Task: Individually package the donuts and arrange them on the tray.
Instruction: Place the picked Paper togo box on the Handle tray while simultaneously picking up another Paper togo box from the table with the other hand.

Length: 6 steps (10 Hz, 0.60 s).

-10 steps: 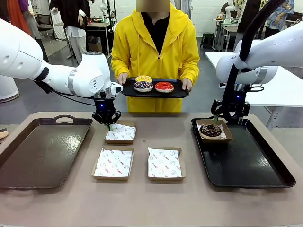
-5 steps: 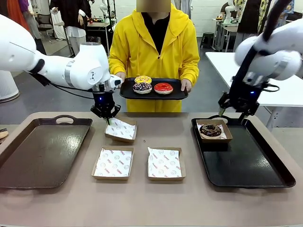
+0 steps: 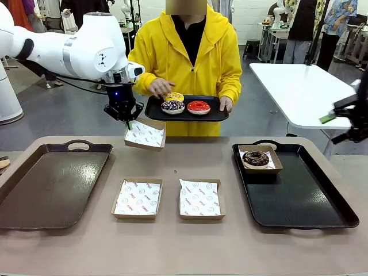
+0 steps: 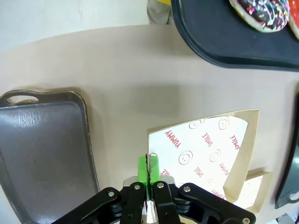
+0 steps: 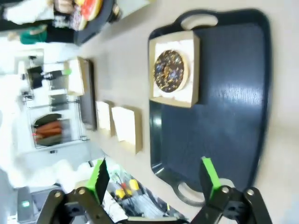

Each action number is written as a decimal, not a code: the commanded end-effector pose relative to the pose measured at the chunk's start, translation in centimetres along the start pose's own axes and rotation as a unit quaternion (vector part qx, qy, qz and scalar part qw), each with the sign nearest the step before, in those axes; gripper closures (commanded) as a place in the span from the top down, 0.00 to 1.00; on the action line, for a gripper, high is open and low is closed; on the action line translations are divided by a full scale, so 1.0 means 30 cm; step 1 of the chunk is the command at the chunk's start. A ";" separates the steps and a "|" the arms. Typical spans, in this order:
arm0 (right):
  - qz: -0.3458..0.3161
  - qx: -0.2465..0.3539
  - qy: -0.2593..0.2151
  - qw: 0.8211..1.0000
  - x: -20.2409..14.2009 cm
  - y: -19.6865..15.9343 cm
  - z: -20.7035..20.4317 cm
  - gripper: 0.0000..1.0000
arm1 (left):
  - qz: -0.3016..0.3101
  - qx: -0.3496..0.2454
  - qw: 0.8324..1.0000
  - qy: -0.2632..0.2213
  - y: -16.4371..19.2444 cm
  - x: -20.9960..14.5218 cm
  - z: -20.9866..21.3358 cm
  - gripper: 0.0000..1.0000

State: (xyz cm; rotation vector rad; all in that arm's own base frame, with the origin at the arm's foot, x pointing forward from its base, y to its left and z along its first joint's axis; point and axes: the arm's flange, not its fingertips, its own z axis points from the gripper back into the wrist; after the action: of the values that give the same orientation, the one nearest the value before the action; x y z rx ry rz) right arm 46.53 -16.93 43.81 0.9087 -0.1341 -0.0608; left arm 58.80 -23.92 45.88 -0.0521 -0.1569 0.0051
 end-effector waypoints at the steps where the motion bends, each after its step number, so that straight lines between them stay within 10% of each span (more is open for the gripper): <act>1: 0.009 0.075 -0.031 0.997 -0.092 -0.079 0.069 1.00 | 0.023 0.021 1.000 0.001 -0.022 0.027 0.015 0.00; 6: 0.007 0.156 -0.050 0.987 -0.283 -0.255 0.187 1.00 | 0.025 0.009 1.000 -0.004 -0.014 0.028 0.054 0.00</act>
State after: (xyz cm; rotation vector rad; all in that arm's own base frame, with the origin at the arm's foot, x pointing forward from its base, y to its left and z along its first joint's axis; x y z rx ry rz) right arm 37.85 -24.84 41.08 1.1803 -0.2291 -0.1008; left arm 59.58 -24.35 47.97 -0.0320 -0.1656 0.0698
